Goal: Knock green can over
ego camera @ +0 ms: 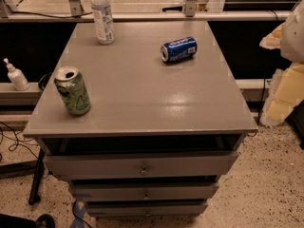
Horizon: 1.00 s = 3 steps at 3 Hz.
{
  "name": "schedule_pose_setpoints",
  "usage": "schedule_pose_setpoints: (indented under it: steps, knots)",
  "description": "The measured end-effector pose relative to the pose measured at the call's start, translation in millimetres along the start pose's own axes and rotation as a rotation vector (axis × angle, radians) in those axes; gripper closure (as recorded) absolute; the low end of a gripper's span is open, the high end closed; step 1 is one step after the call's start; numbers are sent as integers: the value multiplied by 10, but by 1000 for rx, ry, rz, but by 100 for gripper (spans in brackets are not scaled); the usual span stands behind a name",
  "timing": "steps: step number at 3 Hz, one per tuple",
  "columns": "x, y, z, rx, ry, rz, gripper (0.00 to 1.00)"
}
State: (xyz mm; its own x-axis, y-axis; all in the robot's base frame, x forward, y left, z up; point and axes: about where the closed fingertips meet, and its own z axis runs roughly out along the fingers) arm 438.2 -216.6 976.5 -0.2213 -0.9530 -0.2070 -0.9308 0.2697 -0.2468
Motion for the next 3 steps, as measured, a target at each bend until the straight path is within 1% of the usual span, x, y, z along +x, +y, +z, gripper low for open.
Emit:
schedule_pose_setpoints:
  steps: [1,2,3]
  knots:
    - [-1,0,1,0,0,0,0]
    - [-122,-78,124,9,-77,26,0]
    - [-382,-175,355,18,-198,90,0]
